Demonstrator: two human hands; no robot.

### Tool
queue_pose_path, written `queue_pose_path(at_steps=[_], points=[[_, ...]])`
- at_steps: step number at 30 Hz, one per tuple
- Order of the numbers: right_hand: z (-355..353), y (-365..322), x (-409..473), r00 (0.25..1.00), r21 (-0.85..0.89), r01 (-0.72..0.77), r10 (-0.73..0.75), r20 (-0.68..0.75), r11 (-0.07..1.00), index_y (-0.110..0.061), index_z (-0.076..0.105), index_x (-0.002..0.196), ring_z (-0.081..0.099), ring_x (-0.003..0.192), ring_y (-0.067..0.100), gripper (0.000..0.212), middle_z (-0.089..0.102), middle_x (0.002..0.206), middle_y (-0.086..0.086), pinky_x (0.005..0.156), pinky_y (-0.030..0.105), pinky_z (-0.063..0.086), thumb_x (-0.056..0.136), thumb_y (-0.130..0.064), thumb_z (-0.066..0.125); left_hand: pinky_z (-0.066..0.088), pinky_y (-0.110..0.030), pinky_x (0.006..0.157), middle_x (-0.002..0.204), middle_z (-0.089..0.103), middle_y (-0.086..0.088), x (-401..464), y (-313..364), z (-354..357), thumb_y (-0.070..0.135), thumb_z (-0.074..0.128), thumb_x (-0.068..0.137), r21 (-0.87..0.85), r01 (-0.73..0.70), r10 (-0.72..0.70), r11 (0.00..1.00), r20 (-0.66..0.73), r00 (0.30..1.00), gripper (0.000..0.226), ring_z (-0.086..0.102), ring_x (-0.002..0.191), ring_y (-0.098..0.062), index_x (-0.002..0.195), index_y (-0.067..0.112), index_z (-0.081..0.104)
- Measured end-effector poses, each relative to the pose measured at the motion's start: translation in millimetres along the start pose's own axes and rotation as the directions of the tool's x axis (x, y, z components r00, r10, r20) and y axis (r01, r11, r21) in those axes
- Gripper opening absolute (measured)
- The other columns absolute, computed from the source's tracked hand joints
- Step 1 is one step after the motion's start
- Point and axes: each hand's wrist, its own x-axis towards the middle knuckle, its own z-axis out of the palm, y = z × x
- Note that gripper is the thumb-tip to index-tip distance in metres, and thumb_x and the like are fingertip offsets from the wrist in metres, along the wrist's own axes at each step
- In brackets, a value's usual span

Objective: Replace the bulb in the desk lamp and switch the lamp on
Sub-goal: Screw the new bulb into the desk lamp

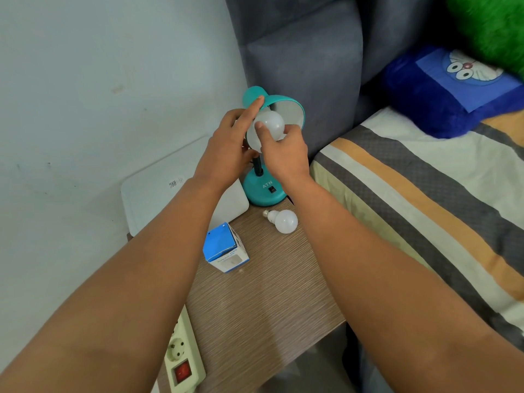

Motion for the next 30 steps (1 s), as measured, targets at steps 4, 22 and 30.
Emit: queue_pose_path(at_steps=[4, 22, 30], points=[[3, -8, -3, 0.997, 0.027, -0.069, 0.069, 0.017, 0.997, -0.016, 0.053, 0.125, 0.068, 0.098, 0.024, 0.066, 0.065, 0.116, 0.006, 0.086, 0.043, 0.059, 0.086, -0.069, 0.047, 0.054, -0.04, 0.101, 0.141, 0.047, -0.01, 0, -1, 0, 0.015, 0.07, 0.093, -0.005, -0.014, 0.014, 1.0, -0.008, 1.0, 0.079, 0.055, 0.121, -0.019, 0.157, 0.032, 0.027], [-12, -14, -2, 0.926, 0.178, -0.34, 0.295, 0.237, 0.924, -0.017, 0.056, 0.125, 0.061, 0.085, 0.019, 0.06, 0.073, 0.093, 0.006, 0.069, 0.033, 0.044, 0.098, -0.064, 0.032, 0.055, -0.04, 0.095, 0.142, 0.047, -0.007, -1, 2, 0, 0.003, 0.07, 0.088, 0.048, 0.012, -0.013, 0.999, 0.017, 1.0, 0.091, 0.057, 0.111, -0.018, 0.158, 0.035, 0.022], [-26, -11, -23, 0.917, 0.114, -0.352, 0.318, 0.243, 0.929, -0.014, 0.057, 0.12, 0.061, 0.082, 0.017, 0.047, 0.071, 0.094, 0.004, 0.068, 0.031, 0.046, 0.099, -0.053, 0.04, 0.051, -0.036, 0.102, 0.155, 0.037, -0.004, -23, 10, -19, 0.001, 0.07, 0.088, 0.039, 0.104, -0.109, 0.994, 0.143, 0.984, 0.099, 0.057, 0.118, -0.019, 0.16, 0.034, 0.011]])
